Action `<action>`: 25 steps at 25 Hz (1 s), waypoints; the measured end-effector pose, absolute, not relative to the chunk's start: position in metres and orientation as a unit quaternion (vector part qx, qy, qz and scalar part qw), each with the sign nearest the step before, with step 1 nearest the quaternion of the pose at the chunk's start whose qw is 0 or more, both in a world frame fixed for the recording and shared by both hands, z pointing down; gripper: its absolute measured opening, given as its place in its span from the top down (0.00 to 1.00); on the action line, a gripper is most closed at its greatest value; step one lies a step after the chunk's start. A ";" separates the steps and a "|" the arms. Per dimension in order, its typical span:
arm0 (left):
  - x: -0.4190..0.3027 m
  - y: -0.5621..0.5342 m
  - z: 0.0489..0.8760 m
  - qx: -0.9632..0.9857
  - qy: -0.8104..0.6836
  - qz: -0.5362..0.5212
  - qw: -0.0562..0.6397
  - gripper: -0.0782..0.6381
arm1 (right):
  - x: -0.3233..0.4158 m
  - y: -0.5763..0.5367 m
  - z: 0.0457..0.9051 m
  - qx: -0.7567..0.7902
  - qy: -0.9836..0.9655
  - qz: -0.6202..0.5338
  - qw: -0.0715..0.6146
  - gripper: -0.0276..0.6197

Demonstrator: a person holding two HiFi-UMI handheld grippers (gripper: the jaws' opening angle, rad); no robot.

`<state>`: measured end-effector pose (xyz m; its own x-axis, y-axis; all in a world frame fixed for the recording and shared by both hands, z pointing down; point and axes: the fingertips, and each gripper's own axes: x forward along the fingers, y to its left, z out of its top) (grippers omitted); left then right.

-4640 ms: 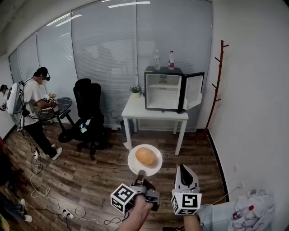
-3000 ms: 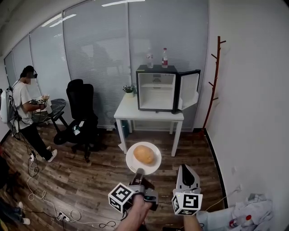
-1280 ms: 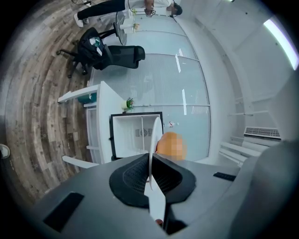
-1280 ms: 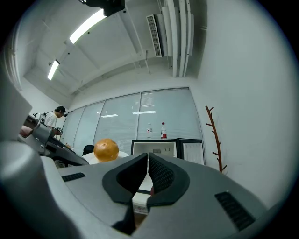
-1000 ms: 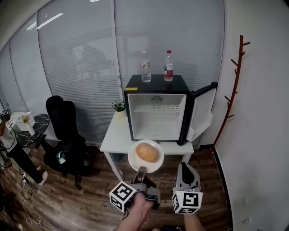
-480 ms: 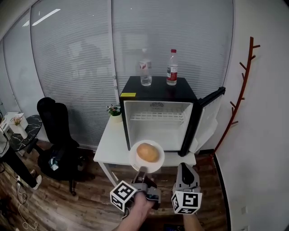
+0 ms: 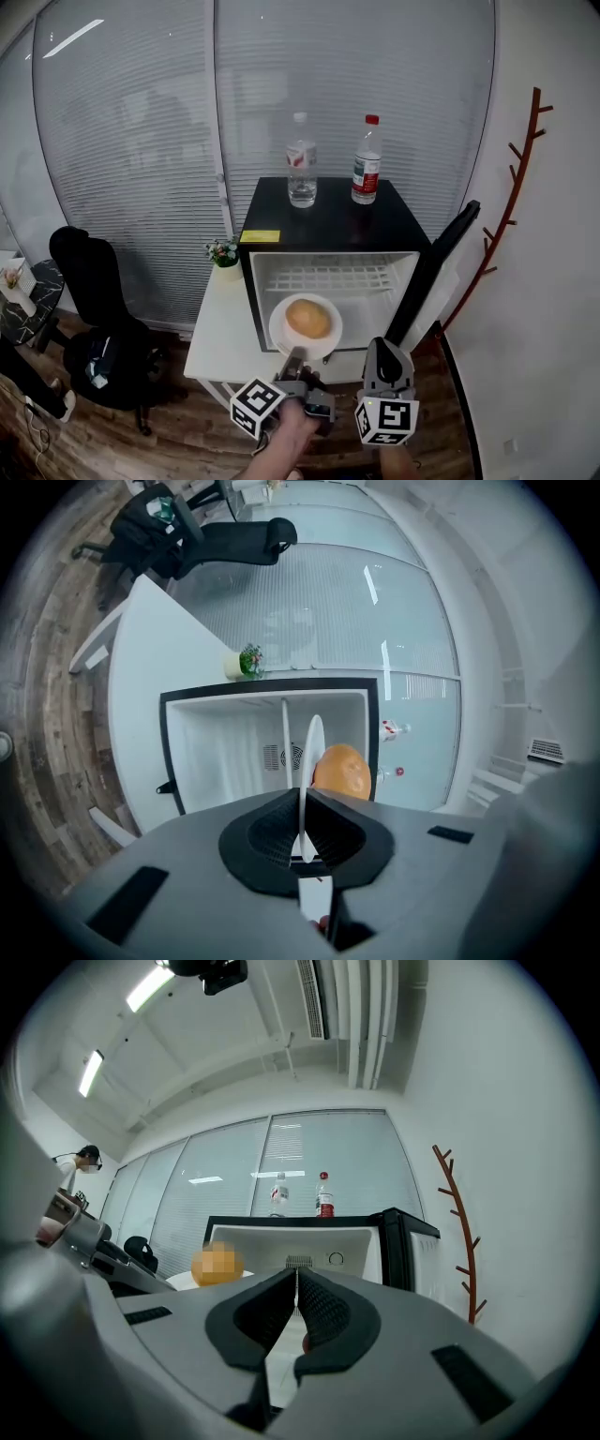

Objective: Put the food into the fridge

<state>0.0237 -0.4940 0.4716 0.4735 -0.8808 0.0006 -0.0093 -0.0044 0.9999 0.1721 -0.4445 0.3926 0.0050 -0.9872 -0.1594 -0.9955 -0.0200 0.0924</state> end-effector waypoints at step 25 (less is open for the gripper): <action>0.123 -0.653 0.491 0.590 -0.377 -0.339 0.629 0.84 | 0.252 -0.608 0.396 -0.696 0.713 0.084 0.032 0.91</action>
<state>0.1230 -0.6532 0.4911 0.4866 -0.8704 0.0746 -0.0186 0.0751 0.9970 0.2517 -0.6075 0.3957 -0.0302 -0.9861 -0.1634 -0.9970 0.0181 0.0755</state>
